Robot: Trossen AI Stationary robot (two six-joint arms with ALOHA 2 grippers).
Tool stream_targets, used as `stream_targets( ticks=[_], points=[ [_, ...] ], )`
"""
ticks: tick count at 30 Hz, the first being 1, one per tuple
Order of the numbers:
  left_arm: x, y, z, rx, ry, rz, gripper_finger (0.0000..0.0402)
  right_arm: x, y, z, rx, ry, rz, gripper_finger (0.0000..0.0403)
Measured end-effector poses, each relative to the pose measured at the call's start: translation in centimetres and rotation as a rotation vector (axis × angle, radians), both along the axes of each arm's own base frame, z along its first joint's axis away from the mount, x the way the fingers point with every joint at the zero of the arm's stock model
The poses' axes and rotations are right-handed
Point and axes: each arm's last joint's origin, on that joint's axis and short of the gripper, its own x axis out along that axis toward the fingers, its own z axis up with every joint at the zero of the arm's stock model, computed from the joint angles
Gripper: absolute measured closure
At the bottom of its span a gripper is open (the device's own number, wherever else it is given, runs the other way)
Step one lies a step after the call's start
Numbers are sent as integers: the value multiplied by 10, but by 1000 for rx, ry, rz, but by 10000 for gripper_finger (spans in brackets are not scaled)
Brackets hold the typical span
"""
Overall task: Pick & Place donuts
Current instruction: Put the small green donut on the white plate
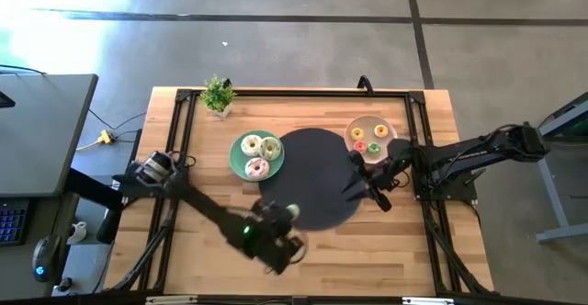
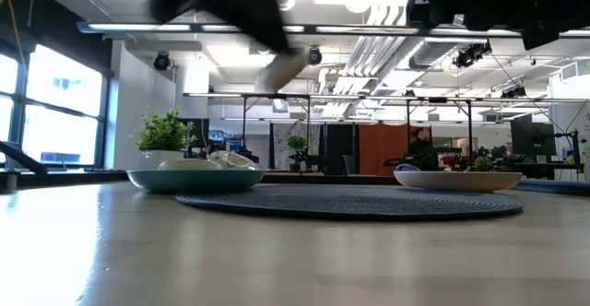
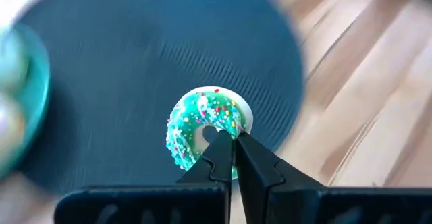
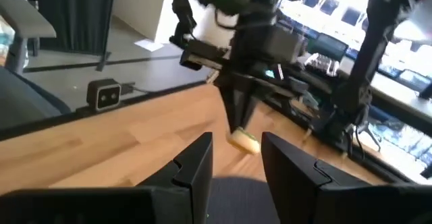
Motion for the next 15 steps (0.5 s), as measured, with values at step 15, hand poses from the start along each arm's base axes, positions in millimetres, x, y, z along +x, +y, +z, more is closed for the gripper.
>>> stream_targets(
  ticks=[15],
  points=[
    [84,75,69,23,-182,-584,400,-2,14,0,24,9,75,279]
  ],
)
